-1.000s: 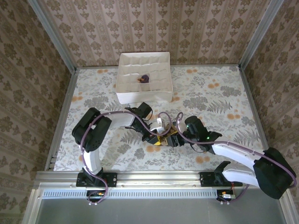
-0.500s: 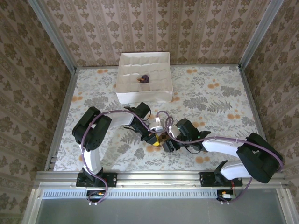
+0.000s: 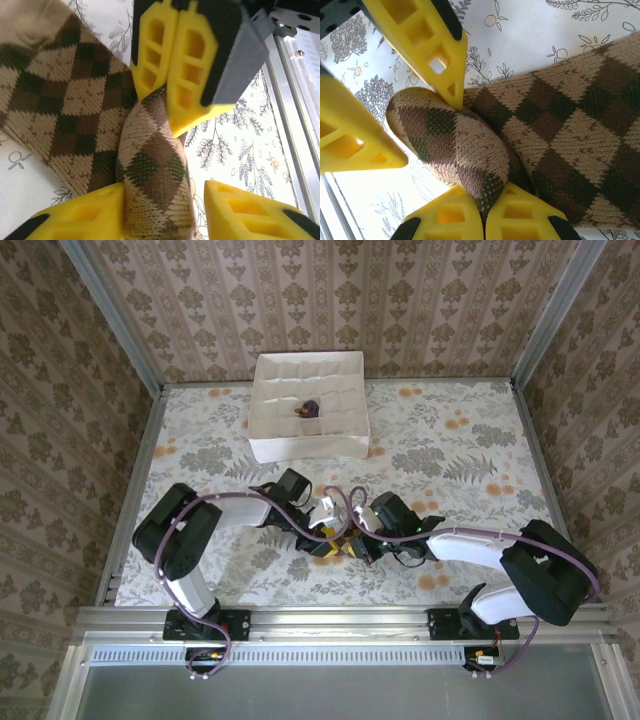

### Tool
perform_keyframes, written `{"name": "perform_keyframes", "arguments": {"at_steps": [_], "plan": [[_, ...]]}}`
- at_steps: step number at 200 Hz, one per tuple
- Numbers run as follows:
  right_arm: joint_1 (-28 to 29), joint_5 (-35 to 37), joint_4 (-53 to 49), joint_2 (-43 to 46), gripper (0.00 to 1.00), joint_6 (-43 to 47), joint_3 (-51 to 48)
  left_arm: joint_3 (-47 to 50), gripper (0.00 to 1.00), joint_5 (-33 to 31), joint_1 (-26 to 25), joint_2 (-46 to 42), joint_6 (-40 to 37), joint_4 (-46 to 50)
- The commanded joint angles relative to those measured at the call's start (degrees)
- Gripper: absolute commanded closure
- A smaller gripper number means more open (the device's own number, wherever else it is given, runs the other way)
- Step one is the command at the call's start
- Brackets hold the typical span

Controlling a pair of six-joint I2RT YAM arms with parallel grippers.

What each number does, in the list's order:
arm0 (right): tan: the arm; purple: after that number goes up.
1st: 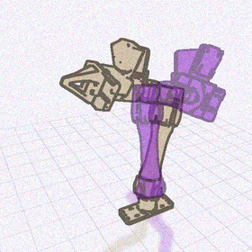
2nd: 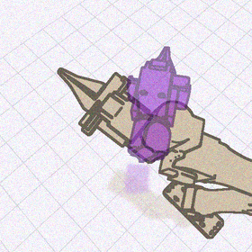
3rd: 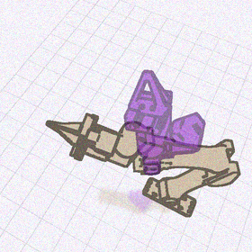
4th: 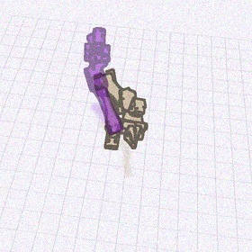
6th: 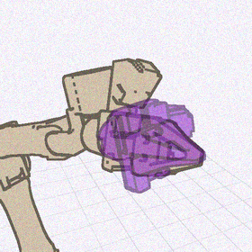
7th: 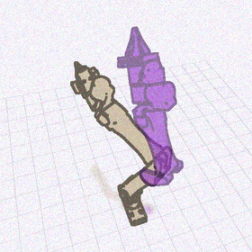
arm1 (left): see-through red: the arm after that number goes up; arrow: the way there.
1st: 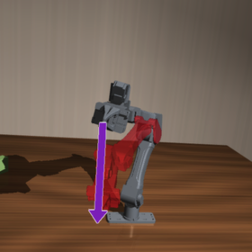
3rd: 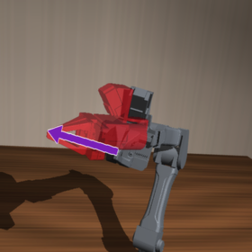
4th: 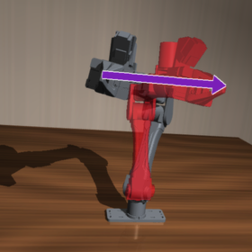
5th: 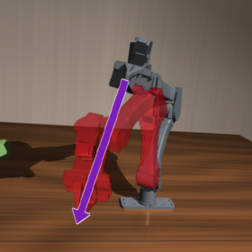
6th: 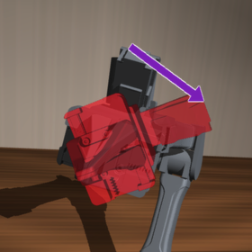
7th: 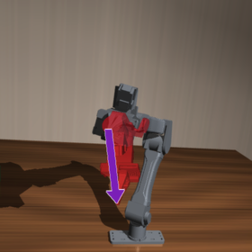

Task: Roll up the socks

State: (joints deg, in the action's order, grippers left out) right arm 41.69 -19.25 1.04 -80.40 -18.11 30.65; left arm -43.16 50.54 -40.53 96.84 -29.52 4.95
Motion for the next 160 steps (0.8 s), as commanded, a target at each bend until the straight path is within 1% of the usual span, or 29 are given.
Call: {"name": "perform_keyframes", "arguments": {"at_steps": [1, 26, 42, 55, 67, 93, 110, 117, 125, 137, 143, 151, 160], "plan": [[0.1, 3.7, -6.0, -2.8, 1.00, -3.9, -0.2, 3.4, 0.52, 2.3, 0.1, -2.8, 1.7, -9.9], [0.0, 3.0, -5.9, -2.8, 1.00, -4.6, -0.6, 6.0, 0.49, 2.2, -0.2, -2.8, 4.0, -15.5], [-0.2, 2.4, -6.2, -2.3, 1.00, -4.6, -0.5, 6.0, 0.49, 2.6, -0.5, -1.8, 4.5, -16.3], [-0.5, 1.7, -6.9, -1.8, 1.00, -4.4, -0.2, 5.8, 0.51, 2.8, -0.8, -0.9, 4.6, -16.5], [-0.7, 1.4, -7.7, -1.3, 1.00, -4.2, 0.2, 5.5, 0.59, 3.1, -0.9, -0.2, 4.6, -16.6], [-1.9, 0.1, -10.0, 1.2, 0.99, -4.8, 1.2, 4.4, 0.87, 4.3, -1.0, 1.5, 4.2, -14.9], [-2.9, -0.4, -10.9, 4.7, 0.95, -5.3, 1.5, 3.9, 0.99, 4.2, -1.3, 2.1, 2.7, -12.8], [-3.1, -0.6, -11.4, 5.6, 0.92, -5.4, 1.7, 3.8, 1.00, 4.1, -1.4, 2.2, 2.2, -11.8], [-3.4, -0.8, -12.5, 6.6, 0.86, -5.4, 2.2, 3.6, 1.00, 4.0, -1.6, 2.3, 1.5, -10.7], [-4.1, -0.7, -14.8, 7.8, 0.68, -5.5, 3.0, 3.5, 1.00, 3.3, -1.7, 2.2, 0.7, -9.3], [-4.5, -0.2, -16.1, 8.6, 0.61, -5.6, 3.4, 3.4, 1.00, 3.1, -1.7, 2.1, 0.1, -8.6], [-5.3, 0.8, -17.9, 9.7, 0.56, -5.9, 3.8, 3.3, 1.00, 2.5, -1.9, 2.0, -0.8, -7.4], [-6.5, 2.4, -19.6, 10.9, 0.53, -6.6, 4.0, 3.0, 1.00, 1.7, -2.1, 1.9, -1.5, -5.9]]}}
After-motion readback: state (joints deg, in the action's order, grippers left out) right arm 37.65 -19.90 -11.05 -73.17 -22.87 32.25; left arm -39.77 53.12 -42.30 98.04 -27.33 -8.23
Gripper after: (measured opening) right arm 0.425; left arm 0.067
